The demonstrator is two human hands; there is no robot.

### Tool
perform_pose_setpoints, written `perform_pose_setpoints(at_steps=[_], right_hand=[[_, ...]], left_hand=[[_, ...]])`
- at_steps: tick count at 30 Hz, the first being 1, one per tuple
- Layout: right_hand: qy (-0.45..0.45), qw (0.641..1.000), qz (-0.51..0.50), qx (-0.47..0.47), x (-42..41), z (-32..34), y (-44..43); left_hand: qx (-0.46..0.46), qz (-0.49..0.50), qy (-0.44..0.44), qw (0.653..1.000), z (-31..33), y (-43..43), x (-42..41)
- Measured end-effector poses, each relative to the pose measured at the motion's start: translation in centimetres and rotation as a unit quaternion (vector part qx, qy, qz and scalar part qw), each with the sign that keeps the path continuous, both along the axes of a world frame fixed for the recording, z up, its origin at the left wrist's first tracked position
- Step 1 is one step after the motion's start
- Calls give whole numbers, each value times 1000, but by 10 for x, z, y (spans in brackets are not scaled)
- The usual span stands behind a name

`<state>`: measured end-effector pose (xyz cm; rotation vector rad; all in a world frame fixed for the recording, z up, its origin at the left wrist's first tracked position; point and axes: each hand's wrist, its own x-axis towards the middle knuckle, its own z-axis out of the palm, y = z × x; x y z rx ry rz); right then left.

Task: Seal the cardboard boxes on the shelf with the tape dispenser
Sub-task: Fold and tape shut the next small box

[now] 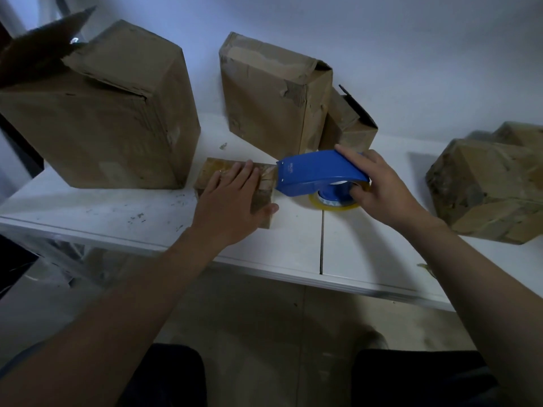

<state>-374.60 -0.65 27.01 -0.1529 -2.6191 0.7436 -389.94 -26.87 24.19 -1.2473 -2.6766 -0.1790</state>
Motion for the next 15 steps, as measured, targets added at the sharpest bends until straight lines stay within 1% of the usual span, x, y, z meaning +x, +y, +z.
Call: perform_pose_setpoints(at_steps=[4, 8, 15], right_hand=[[13, 1000, -22, 9, 8, -2, 15], [-3, 1000, -17, 23, 14, -6, 16], [-12, 998, -45, 40, 19, -6, 15]], left_hand=[[-4, 3, 1, 1000, -2, -1, -2], [-8, 6, 2, 1000, -3, 0, -3], [-13, 6, 3, 1000, -3, -1, -3]])
